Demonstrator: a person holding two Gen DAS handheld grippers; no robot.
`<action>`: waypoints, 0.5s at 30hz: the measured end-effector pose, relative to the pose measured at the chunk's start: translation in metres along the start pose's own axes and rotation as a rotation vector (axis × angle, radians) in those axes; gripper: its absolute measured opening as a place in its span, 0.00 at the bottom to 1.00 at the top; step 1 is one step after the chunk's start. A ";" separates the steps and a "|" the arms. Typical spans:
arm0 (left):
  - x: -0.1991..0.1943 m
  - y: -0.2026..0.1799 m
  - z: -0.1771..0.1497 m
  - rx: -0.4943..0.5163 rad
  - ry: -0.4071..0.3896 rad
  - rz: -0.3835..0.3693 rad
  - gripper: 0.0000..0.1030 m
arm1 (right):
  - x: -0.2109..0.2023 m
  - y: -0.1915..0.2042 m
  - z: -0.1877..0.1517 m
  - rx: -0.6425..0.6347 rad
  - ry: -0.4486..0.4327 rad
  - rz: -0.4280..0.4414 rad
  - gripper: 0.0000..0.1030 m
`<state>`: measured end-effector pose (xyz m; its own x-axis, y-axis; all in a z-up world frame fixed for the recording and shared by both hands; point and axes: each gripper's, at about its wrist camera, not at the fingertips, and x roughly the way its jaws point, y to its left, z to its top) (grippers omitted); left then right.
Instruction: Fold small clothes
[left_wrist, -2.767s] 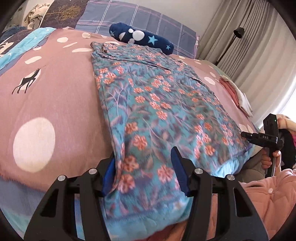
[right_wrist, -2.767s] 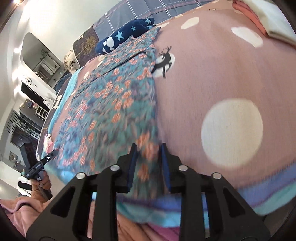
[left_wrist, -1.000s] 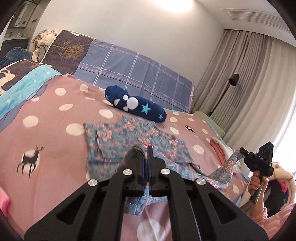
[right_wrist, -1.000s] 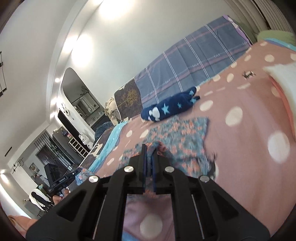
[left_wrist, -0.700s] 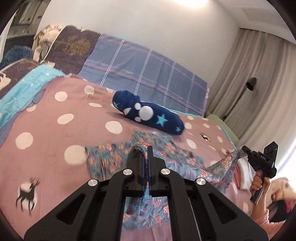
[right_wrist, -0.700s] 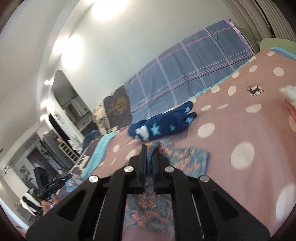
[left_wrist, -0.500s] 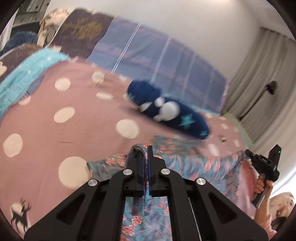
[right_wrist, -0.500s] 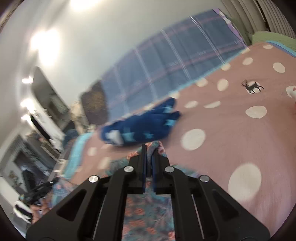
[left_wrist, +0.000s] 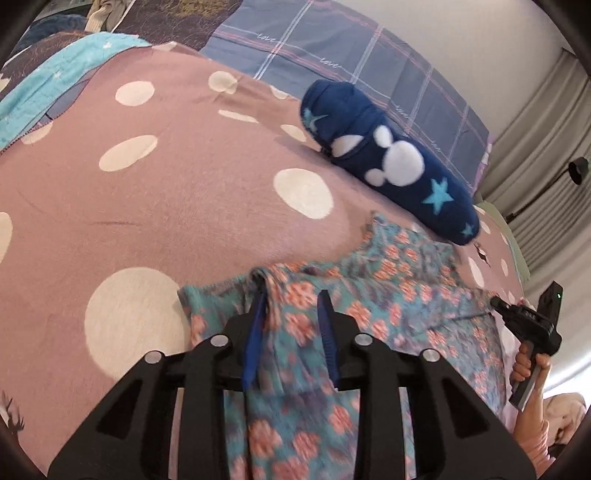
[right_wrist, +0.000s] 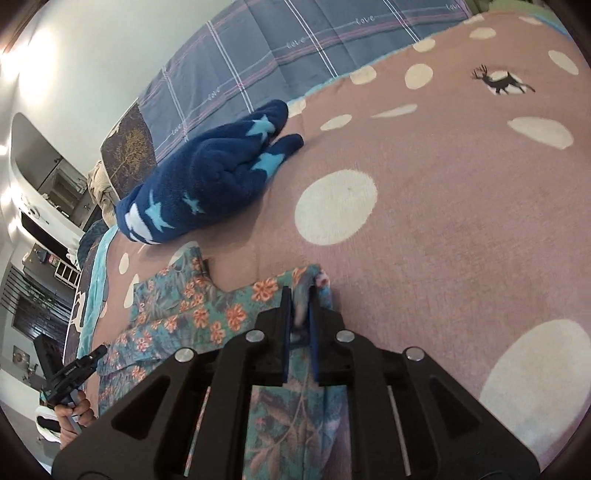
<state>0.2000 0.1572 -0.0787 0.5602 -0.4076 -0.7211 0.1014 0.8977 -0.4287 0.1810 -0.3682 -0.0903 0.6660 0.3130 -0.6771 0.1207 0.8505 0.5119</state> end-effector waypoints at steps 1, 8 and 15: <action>-0.001 -0.005 -0.002 0.008 0.008 0.001 0.29 | -0.004 0.003 -0.001 -0.012 -0.001 0.002 0.12; -0.001 -0.015 -0.015 0.076 0.073 0.001 0.08 | -0.007 0.005 -0.001 -0.021 0.016 -0.012 0.06; -0.008 -0.012 0.037 -0.065 -0.058 -0.060 0.07 | -0.011 0.008 0.023 0.034 -0.038 0.037 0.05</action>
<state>0.2249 0.1557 -0.0473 0.6013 -0.4482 -0.6615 0.0840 0.8587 -0.5055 0.1913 -0.3747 -0.0672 0.6978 0.3274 -0.6371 0.1194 0.8238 0.5542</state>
